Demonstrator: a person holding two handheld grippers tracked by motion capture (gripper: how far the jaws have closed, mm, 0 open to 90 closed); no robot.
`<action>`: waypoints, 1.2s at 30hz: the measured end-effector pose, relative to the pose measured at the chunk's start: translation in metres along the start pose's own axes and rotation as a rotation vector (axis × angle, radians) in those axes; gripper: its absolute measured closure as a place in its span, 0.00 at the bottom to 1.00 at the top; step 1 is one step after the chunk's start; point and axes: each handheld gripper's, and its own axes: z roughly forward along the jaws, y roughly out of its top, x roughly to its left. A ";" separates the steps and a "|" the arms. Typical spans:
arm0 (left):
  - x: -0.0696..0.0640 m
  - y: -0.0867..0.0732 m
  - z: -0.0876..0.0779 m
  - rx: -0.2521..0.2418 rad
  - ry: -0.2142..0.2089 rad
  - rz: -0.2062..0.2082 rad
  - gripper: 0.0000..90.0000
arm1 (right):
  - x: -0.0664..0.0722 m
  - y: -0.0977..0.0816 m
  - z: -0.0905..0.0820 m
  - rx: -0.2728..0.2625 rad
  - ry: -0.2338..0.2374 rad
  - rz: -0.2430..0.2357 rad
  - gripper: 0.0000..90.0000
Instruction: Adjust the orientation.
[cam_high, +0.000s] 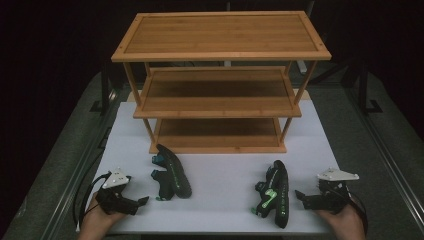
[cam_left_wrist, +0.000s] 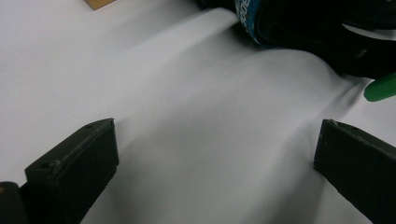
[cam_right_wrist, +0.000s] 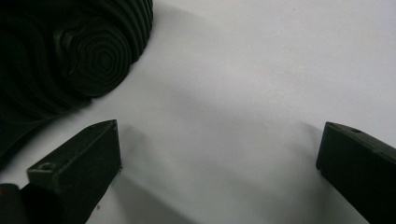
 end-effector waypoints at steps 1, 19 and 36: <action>0.000 0.000 0.000 0.000 0.000 0.000 0.00 | 0.000 0.000 0.000 0.000 0.000 0.000 0.00; -0.003 0.005 -0.017 -0.090 -0.086 0.005 0.66 | 0.000 0.000 0.000 0.001 0.000 0.001 0.00; -0.005 0.041 -0.032 -0.191 -0.165 0.016 1.00 | 0.000 0.000 0.000 -0.001 0.000 -0.001 0.00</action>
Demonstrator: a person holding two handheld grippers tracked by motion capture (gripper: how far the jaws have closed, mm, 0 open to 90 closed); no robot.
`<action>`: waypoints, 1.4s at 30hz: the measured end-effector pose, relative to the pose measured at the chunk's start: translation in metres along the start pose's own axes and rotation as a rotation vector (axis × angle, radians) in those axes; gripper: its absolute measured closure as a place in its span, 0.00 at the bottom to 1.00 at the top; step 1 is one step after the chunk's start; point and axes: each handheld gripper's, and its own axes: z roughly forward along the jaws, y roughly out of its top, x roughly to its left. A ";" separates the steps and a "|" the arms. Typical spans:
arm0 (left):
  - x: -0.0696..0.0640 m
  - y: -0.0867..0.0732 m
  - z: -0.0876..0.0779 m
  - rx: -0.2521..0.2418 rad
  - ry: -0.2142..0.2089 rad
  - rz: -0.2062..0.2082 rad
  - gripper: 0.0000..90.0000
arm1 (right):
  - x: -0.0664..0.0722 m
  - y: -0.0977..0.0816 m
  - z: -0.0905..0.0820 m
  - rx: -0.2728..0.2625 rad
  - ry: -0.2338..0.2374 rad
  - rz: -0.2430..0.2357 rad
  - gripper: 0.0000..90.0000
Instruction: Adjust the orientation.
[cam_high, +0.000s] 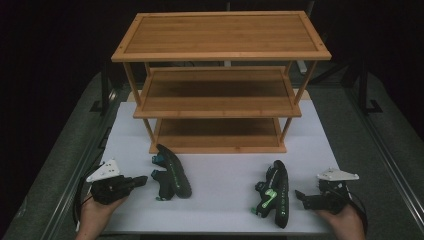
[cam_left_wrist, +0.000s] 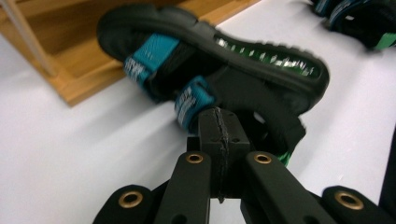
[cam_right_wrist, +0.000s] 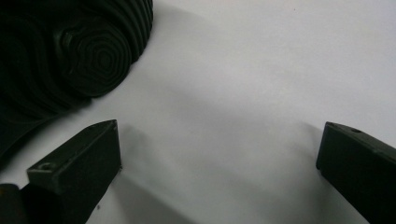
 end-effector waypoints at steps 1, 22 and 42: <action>0.000 0.003 0.001 -0.005 -0.003 0.005 1.00 | 0.000 0.000 0.000 0.000 0.000 0.001 0.00; -0.002 0.022 0.013 -0.005 -0.025 0.039 1.00 | 0.000 0.000 0.000 -0.003 0.000 -0.003 0.00; 0.014 0.013 0.022 0.044 -0.002 0.012 1.00 | 0.000 0.000 0.000 -0.002 -0.001 -0.004 0.00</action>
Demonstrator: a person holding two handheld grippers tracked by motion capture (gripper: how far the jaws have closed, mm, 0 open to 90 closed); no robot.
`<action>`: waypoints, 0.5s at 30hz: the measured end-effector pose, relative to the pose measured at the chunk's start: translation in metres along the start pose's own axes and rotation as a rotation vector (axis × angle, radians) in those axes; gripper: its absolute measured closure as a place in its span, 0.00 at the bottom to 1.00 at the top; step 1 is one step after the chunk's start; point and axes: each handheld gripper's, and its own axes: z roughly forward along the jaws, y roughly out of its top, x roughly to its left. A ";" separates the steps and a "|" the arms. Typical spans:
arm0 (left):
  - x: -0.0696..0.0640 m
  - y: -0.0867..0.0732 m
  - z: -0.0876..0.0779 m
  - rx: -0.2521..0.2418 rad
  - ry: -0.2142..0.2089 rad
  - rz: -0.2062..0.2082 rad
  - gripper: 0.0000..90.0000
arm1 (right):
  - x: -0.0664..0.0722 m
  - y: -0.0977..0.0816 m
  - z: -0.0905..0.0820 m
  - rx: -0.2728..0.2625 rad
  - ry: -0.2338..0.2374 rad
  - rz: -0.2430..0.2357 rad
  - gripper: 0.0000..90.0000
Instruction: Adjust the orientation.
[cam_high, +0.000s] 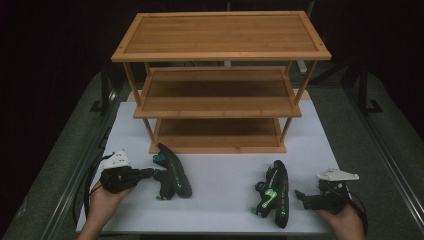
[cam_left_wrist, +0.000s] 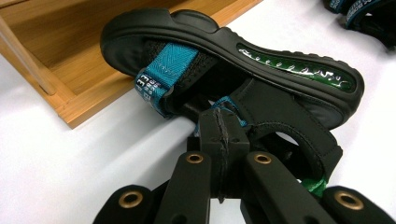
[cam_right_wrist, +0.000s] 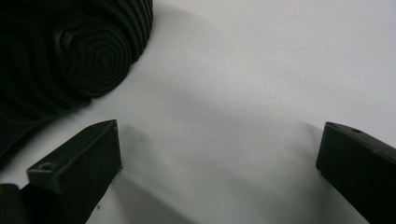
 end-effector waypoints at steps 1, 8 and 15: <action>0.000 0.000 0.000 0.000 0.000 0.000 1.00 | 0.000 0.000 0.000 0.000 0.000 0.000 0.00; -0.005 0.016 0.004 -0.032 -0.021 0.027 1.00 | 0.000 0.000 0.000 0.002 0.000 0.003 0.00; -0.007 0.027 0.008 -0.050 -0.032 0.042 1.00 | 0.000 0.000 0.000 0.002 0.001 0.003 0.00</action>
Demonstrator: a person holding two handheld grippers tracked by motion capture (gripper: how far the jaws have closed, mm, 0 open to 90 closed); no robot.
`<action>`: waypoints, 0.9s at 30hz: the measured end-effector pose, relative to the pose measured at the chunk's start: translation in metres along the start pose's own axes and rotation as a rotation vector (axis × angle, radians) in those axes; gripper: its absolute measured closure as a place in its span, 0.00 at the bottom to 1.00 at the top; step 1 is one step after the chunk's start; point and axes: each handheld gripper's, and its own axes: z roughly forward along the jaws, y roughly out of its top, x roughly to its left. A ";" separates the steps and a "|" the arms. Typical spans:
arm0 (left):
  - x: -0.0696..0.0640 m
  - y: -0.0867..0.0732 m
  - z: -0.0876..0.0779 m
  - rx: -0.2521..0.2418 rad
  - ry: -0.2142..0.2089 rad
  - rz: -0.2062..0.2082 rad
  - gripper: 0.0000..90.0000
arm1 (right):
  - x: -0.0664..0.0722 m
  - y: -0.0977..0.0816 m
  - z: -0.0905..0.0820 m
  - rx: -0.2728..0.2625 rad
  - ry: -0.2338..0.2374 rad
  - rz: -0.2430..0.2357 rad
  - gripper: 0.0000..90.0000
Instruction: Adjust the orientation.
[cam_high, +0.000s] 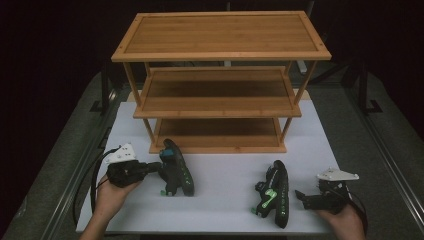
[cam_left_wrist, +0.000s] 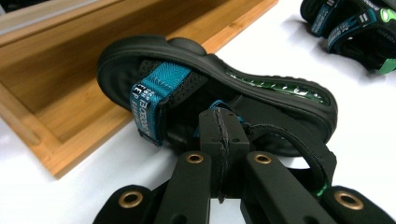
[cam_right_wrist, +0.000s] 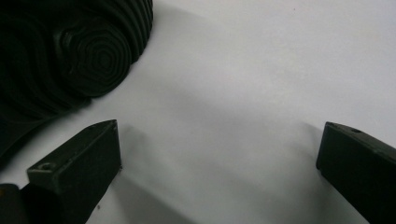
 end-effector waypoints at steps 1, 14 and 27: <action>0.000 0.002 0.001 -0.002 -0.001 0.003 1.00 | 0.000 0.000 0.000 0.000 0.000 0.000 0.00; -0.001 0.021 0.017 -0.049 -0.033 0.037 1.00 | 0.000 0.000 0.000 0.001 0.000 0.001 0.00; -0.003 0.039 0.043 -0.058 -0.062 0.053 1.00 | 0.000 0.000 0.000 -0.002 0.000 0.000 0.00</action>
